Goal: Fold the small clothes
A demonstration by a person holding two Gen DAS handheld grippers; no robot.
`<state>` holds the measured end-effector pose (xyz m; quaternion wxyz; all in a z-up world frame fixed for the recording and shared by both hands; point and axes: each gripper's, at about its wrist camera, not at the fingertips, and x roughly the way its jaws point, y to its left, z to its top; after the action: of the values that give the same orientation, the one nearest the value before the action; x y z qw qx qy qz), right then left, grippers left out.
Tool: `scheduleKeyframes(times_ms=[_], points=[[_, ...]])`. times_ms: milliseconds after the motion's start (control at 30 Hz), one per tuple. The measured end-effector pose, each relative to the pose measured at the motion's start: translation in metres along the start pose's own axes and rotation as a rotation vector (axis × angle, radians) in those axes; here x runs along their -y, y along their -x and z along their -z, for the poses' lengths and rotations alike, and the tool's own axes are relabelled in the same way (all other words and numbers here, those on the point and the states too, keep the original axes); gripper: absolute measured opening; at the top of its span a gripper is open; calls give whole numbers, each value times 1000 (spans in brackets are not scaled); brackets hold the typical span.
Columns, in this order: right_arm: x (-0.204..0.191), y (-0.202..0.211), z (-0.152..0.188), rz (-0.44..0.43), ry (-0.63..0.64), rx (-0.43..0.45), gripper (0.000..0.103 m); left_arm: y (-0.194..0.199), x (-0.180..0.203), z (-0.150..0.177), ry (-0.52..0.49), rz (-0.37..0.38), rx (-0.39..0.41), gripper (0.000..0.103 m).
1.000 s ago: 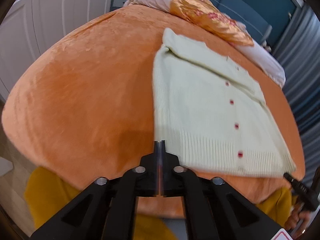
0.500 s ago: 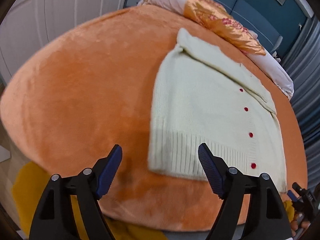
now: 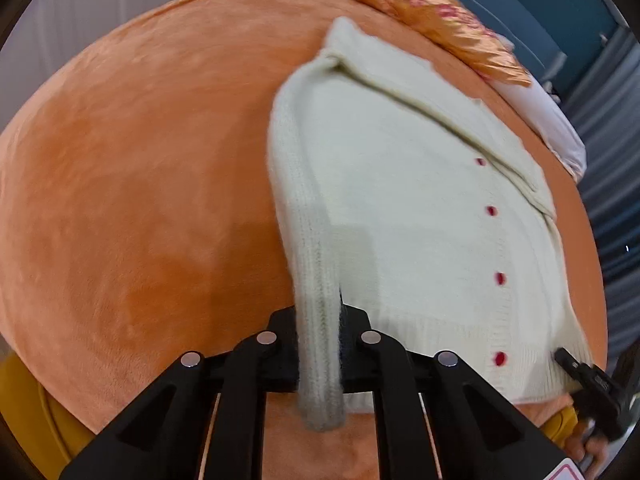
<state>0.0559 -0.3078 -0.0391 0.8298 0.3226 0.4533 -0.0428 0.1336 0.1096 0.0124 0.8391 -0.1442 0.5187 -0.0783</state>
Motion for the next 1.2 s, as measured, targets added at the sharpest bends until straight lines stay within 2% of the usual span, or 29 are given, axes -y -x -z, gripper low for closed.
scheduleKeyframes(times_ms=[100,200,300,433,567,700,800,900,1000,1100,1200], points=[[-9,26,0,19,81,67,6,29,5,1,-61,23,35,6],[-7,57,10,32,150,105,5,55,-1,7,-104,69,30,6],[5,74,22,26,173,69,5,75,-6,31,-160,66,-10,6],[20,99,70,38,238,-57,5,90,-13,77,-204,60,-118,6],[24,145,111,34,343,-116,5,128,-10,133,-324,42,-207,6],[25,193,137,14,390,-131,5,173,0,175,-392,61,-234,6],[27,211,154,14,406,-135,5,192,6,195,-395,69,-232,6],[30,216,153,4,397,-122,5,207,11,192,-375,85,-169,6],[19,217,137,-2,431,-45,5,212,19,167,-373,93,-97,6],[0,221,93,-16,457,98,6,214,31,121,-357,97,29,6],[-12,201,40,-41,404,249,6,200,40,72,-324,63,160,7]])
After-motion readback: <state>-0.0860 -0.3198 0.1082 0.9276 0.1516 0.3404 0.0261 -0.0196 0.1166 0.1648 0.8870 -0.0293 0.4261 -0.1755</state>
